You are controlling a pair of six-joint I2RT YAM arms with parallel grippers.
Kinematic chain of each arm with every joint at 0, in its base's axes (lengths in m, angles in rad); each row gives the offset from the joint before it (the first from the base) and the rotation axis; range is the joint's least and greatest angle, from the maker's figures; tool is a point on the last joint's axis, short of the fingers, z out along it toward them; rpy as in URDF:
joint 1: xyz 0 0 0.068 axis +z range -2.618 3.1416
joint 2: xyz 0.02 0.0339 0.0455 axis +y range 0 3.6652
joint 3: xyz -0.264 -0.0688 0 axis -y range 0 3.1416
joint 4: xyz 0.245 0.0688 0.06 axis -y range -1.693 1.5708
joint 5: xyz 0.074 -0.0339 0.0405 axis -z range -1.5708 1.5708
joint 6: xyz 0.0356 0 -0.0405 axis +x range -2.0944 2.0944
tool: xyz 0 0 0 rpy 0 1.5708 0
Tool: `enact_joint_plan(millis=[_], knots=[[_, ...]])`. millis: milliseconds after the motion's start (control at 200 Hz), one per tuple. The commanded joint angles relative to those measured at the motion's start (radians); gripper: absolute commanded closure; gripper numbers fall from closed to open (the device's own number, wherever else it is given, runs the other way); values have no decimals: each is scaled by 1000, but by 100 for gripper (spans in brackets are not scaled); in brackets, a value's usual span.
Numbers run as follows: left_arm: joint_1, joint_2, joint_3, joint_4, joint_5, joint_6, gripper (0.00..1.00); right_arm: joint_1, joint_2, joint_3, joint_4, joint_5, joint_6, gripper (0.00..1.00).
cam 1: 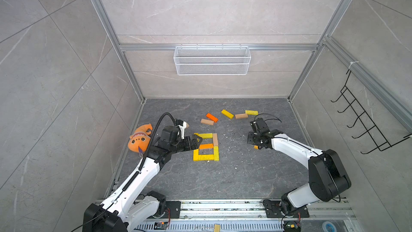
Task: Assemble the number 8 with building blocks
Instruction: Pick up the building block from the center of the board.
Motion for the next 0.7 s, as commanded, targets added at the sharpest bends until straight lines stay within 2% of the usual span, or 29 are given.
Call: enact_joint_plan(millis=[0,150,414,599,694], knots=[[-2,-17,-8,-2,-4,28,0,-48,31,-22,-11,-20,-11,48],[-3,-10,-13,23,-1,25,0,-96,74,-20,7,-50,-22,46],[-2,-6,-38,46,1,8,0,-113,160,-1,45,-72,-36,46],[-2,-15,-55,55,-1,-6,0,-118,192,5,58,-72,-37,54],[-2,-14,-58,53,-1,-5,0,-118,198,10,59,-65,-43,61]])
